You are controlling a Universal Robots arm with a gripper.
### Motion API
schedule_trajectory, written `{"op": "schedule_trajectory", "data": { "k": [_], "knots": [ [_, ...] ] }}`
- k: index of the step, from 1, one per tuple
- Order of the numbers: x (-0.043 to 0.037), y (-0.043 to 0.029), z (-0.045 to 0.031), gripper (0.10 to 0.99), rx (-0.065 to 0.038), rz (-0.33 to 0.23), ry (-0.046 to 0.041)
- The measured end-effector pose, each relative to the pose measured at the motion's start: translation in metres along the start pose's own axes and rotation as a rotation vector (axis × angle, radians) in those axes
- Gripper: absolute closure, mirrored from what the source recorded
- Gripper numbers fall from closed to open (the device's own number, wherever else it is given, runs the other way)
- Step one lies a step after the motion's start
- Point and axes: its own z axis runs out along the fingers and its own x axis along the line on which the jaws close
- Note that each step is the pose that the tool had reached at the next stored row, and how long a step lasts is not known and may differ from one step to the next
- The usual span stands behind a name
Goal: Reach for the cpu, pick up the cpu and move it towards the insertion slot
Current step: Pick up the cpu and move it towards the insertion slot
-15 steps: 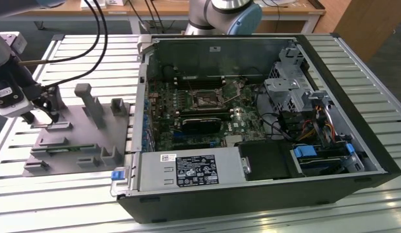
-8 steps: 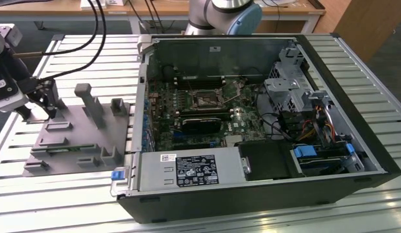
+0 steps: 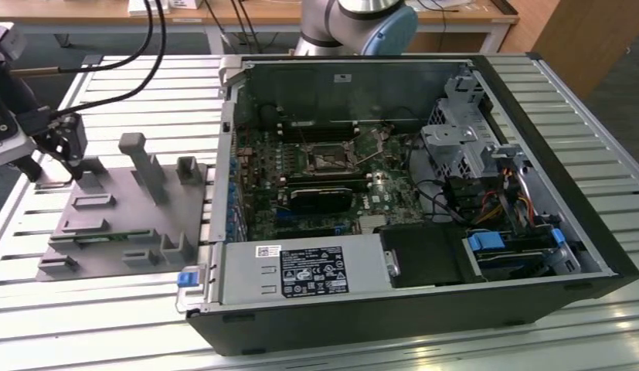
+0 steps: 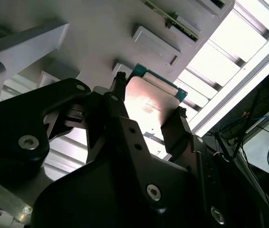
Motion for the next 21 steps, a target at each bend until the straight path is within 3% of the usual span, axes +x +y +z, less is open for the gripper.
{"op": "schedule_trajectory", "data": {
  "k": [11,21],
  "knots": [
    [0.0,0.0022,-0.0224,0.541,0.0,0.0,0.0],
    [-0.0001,0.0049,-0.0581,0.541,0.0,0.001,0.0001]
  ]
}}
